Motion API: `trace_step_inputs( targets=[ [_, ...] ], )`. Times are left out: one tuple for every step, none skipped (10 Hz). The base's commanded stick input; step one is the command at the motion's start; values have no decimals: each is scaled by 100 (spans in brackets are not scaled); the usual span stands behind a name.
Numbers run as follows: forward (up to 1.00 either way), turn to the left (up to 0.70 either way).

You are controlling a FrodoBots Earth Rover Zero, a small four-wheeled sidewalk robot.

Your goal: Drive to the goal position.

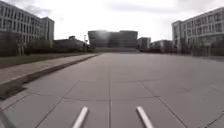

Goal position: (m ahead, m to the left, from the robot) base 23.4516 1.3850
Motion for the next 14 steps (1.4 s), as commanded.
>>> trace_step_inputs(
  targets=[
    [100, 0],
    [100, 0],
    [100, 0],
    [100, 0],
    [100, 0],
    [100, 0],
    [100, 0],
    [100, 0],
    [100, 0],
    [100, 0],
    [100, 0],
    [100, 0],
    [100, 0],
    [100, 0]
  ],
)
